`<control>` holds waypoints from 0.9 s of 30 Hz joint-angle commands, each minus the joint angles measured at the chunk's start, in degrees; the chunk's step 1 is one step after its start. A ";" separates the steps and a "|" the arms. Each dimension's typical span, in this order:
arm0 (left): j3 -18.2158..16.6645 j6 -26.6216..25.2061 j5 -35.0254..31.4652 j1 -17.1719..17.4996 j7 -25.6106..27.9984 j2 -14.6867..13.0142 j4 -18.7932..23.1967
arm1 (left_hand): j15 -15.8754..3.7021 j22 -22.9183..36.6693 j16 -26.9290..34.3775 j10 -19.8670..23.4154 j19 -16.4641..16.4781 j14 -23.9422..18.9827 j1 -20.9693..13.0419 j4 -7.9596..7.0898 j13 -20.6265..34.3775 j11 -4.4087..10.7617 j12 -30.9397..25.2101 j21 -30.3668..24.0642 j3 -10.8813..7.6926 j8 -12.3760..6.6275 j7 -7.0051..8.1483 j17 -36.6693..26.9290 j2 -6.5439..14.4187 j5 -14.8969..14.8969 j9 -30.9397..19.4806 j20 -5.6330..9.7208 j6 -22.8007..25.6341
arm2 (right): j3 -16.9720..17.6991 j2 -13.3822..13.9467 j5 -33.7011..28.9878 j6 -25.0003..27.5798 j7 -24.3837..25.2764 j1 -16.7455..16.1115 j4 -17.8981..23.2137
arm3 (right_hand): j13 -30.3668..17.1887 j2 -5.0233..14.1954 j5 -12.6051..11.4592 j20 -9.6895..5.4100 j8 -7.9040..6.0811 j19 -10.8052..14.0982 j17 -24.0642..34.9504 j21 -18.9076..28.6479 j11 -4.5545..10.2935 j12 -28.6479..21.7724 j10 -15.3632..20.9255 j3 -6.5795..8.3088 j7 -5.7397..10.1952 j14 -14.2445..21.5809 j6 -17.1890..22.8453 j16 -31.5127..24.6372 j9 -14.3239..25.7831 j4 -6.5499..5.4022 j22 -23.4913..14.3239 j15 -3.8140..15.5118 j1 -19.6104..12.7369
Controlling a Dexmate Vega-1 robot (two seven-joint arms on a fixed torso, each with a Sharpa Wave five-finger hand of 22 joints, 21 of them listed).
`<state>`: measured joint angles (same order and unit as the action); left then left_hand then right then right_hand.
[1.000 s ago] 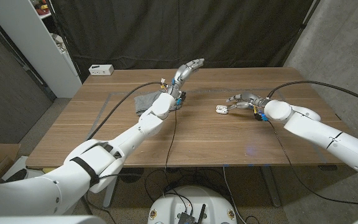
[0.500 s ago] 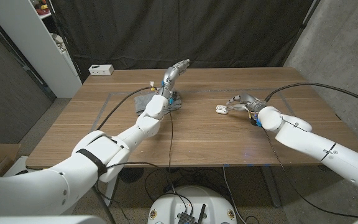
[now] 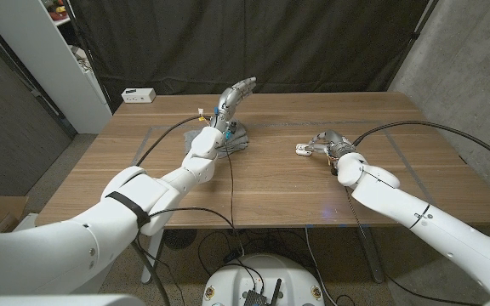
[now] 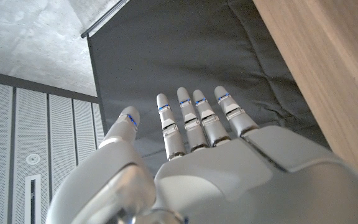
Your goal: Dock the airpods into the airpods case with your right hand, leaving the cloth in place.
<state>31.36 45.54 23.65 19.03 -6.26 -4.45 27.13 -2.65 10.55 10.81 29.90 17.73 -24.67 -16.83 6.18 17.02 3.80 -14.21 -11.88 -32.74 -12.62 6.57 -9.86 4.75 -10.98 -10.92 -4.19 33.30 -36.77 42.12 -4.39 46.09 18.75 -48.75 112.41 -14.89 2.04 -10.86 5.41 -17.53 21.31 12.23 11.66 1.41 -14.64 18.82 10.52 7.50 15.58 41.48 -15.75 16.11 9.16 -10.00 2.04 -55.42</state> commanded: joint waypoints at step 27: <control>-2.02 -40.55 2.54 13.29 14.25 -16.16 46.93 | 0.38 0.44 -0.35 -1.80 -0.32 0.37 -2.13 2.38 0.63 -3.80 0.36 -0.33 -2.47 0.45 -4.43 0.03 2.01 -1.43 -0.57 -3.68 0.75 | -3.96 -1.69 -2.58 4.97 7.34 0.21 0.96 | -0.44 0.28 -0.85 -2.87 -0.61 -0.32 0.14 -0.39 4.94 0.26 1.26 2.92 4.23 0.80 4.06 0.34 0.82 0.58 -0.05 6.91 -8.06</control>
<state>29.44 15.30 25.52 30.60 4.31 -18.54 64.86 -2.35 10.81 10.53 28.02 17.42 -24.55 -18.43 8.32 17.44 0.71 -13.97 -12.09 -34.88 -12.19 2.45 -9.88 6.35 -12.12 -11.35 -7.59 33.85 -40.42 38.26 -6.46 51.18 26.67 -48.29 112.57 -15.05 2.45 -11.30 3.20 -17.74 20.78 12.24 11.44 5.58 -14.41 19.93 13.08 12.30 15.89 44.46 -15.36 16.91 10.06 -9.86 2.35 -62.75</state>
